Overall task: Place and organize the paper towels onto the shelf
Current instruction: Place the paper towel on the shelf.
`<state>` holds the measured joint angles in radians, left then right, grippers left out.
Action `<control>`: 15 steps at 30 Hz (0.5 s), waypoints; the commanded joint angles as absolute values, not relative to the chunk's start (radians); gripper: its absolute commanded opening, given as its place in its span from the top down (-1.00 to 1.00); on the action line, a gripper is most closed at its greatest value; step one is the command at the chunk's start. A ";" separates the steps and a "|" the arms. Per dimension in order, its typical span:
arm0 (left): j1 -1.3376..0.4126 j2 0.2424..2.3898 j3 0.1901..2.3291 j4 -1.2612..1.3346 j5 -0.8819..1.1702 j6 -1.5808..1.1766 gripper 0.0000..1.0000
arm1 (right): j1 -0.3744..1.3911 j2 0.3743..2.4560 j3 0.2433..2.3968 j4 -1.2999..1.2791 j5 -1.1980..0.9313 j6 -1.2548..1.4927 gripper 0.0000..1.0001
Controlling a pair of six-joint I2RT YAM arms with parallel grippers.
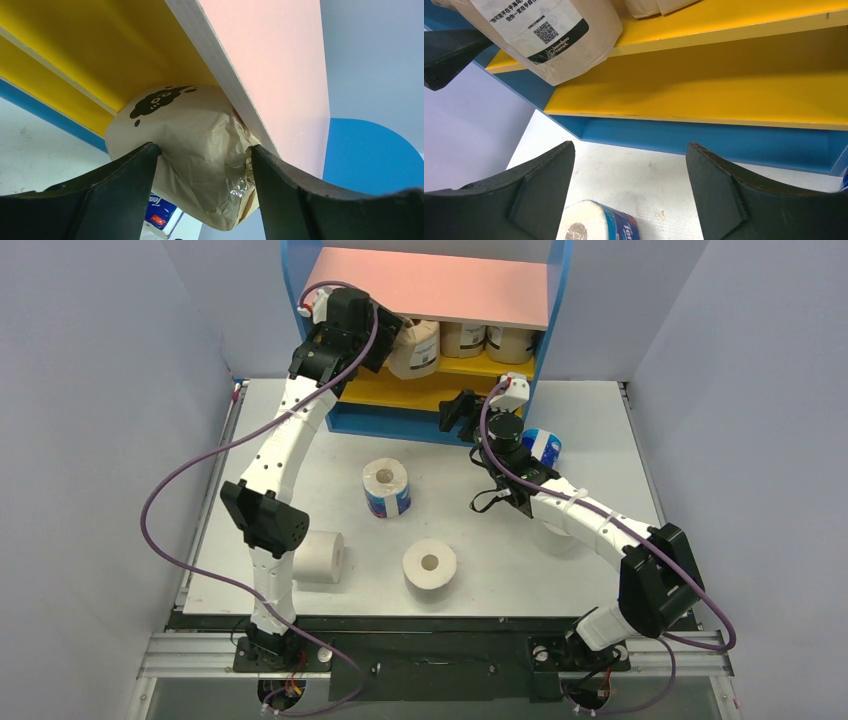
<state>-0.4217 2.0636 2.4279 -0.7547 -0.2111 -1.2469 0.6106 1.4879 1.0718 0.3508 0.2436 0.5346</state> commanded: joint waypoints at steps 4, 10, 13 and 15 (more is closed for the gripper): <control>-0.408 2.016 2.385 -0.615 -0.210 -1.240 -0.44 | 0.619 1.481 1.110 0.388 0.231 0.523 -0.54; -0.408 2.003 2.383 -0.620 -0.215 -1.237 -0.48 | 0.618 1.520 1.169 0.386 0.210 0.519 -0.54; -0.404 1.994 2.382 -0.624 -0.217 -1.236 -0.49 | 0.619 1.553 1.236 0.383 0.186 0.512 -0.54; -0.403 1.989 2.376 -0.622 -0.217 -1.235 -0.51 | 0.619 1.585 1.281 0.379 0.172 0.507 -0.54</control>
<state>-0.4194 2.0399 2.3791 -0.7288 -0.2031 -1.2404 0.6106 1.5417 1.1793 0.3447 0.2180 0.5293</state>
